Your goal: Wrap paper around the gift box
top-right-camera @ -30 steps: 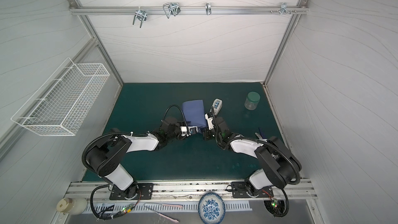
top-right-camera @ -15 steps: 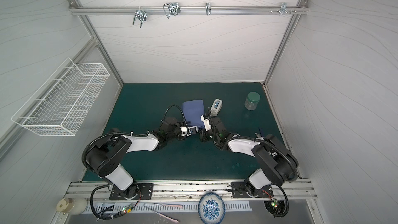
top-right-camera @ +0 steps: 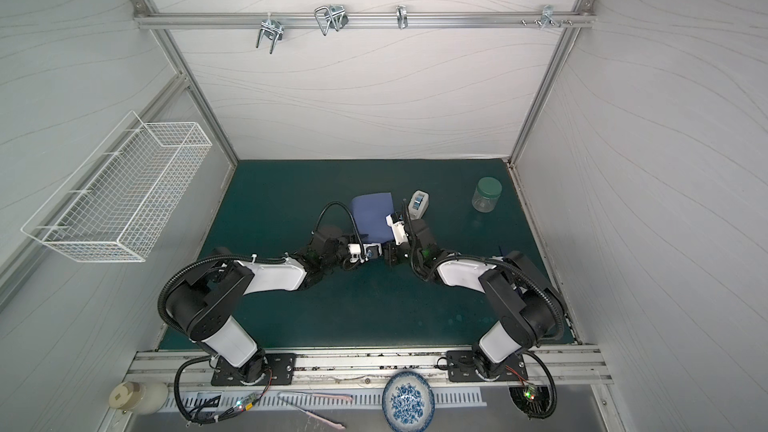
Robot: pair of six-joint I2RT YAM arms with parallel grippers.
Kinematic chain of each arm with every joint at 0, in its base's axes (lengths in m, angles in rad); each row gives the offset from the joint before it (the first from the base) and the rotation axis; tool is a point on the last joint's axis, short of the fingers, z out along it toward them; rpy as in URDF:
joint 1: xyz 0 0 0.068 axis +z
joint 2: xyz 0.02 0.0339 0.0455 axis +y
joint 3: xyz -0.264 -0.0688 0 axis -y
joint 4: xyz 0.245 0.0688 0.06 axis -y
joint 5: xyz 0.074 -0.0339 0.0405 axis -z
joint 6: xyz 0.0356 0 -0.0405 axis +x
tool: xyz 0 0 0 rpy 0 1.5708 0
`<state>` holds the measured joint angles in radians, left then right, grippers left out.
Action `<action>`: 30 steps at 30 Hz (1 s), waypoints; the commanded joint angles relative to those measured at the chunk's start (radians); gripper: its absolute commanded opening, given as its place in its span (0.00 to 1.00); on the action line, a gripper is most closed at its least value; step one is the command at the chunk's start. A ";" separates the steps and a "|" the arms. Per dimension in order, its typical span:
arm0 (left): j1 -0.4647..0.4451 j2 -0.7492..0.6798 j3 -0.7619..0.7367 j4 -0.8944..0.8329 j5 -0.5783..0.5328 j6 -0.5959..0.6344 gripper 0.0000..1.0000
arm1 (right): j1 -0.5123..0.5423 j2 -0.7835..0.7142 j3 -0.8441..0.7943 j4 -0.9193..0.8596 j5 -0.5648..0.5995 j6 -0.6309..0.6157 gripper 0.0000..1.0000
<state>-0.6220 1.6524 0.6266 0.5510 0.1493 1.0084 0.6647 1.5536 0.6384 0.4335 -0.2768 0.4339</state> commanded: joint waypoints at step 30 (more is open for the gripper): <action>-0.002 -0.065 0.017 -0.118 0.042 -0.134 0.76 | -0.166 -0.263 -0.068 -0.176 -0.003 0.077 0.20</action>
<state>-0.6228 1.6264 0.6380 0.4816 0.1642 0.9260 0.4995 1.3159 0.5583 0.4099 -0.3672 0.5453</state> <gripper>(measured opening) 0.754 0.193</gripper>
